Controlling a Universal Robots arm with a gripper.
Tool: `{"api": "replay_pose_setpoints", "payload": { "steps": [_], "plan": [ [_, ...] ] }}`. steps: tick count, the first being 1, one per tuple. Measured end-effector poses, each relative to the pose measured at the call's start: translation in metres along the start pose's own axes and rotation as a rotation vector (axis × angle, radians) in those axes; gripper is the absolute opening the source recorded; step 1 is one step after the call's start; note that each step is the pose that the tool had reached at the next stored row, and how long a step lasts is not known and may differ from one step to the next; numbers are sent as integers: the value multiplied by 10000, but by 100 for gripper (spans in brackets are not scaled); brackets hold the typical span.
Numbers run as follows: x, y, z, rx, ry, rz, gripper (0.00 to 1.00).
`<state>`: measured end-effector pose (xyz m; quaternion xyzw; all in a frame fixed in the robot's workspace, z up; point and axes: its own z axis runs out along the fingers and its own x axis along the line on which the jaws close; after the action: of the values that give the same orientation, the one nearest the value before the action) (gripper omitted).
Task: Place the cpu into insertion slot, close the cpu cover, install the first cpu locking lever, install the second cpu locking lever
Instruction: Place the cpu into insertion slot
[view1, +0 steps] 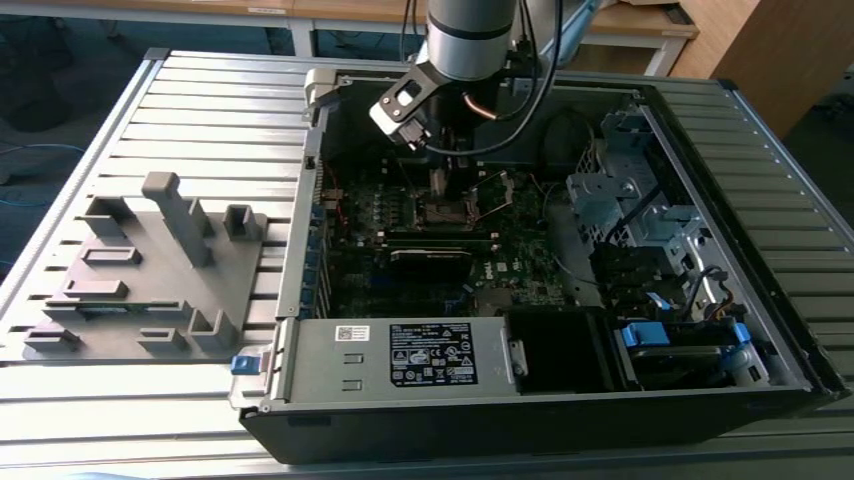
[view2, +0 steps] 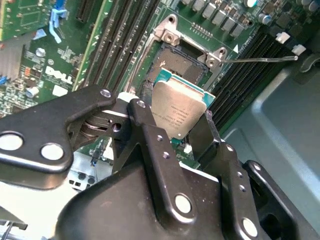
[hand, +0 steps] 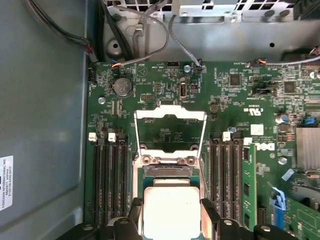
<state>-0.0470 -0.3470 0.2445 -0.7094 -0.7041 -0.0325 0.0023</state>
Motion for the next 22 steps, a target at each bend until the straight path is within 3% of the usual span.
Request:
{"api": "replay_pose_setpoints", "payload": {
  "steps": [2,9,14,16,19,22],
  "plan": [
    [-2,-2,22,0,30,1,54],
    [-2,-2,33,-1,35,1,54],
    [-2,-4,77,1,-14,15,54],
    [-1,-5,107,-1,-61,18,54],
    [15,-7,148,-1,-193,14,54],
    [35,-9,191,-3,-289,17,54]
  ]
}}
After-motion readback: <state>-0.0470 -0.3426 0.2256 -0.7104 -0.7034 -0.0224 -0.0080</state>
